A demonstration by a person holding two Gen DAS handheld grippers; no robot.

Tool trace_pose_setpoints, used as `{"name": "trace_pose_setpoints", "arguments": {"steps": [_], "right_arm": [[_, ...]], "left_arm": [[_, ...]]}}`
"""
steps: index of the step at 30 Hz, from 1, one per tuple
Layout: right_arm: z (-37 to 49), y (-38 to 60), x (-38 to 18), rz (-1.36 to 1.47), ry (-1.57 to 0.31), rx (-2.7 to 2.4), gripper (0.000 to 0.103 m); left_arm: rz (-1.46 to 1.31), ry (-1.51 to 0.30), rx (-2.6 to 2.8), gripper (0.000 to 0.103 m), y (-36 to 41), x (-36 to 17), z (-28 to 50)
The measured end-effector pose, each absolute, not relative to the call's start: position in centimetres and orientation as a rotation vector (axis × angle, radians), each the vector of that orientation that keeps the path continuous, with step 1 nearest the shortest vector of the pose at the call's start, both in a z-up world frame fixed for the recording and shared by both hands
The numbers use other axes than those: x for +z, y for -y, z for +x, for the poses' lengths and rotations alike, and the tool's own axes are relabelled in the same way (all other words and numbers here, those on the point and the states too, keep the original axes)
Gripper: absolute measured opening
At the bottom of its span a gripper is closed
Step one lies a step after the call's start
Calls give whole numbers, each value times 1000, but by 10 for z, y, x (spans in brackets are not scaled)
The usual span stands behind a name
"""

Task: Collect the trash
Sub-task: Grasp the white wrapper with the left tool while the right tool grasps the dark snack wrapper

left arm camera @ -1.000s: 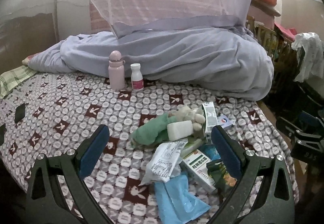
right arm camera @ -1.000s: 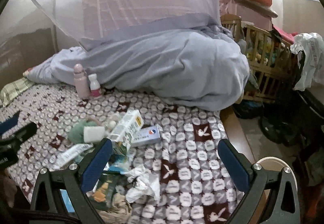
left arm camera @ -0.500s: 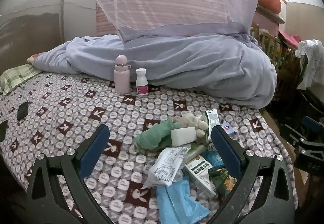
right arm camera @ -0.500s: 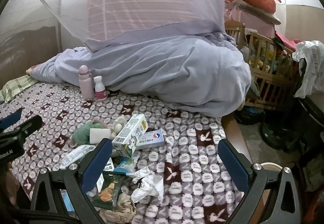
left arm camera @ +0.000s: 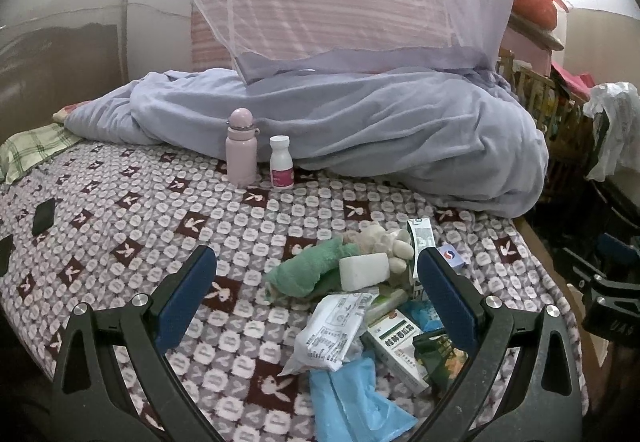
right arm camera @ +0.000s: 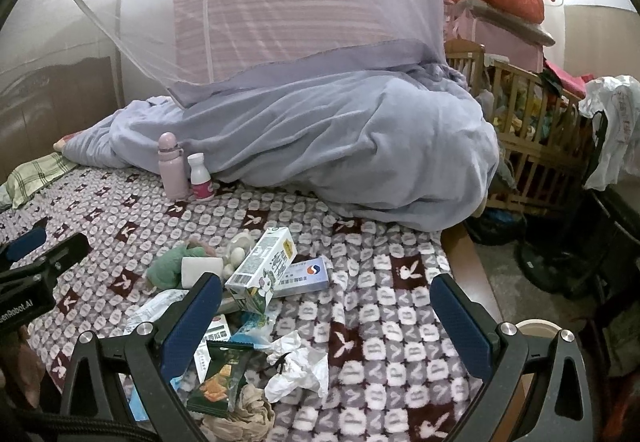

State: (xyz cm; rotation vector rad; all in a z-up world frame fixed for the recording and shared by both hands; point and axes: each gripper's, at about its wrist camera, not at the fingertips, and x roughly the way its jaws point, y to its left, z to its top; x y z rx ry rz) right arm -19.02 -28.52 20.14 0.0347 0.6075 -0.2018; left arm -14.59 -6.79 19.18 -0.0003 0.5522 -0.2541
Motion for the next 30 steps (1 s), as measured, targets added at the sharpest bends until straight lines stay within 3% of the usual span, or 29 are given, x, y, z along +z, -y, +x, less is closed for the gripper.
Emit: {"name": "trace_pose_setpoints", "arguments": {"steps": [30], "right_arm": [[-190, 287, 192, 17, -632, -191, 103]], "left_arm": [[9, -581, -194, 100, 66, 183, -137]]}}
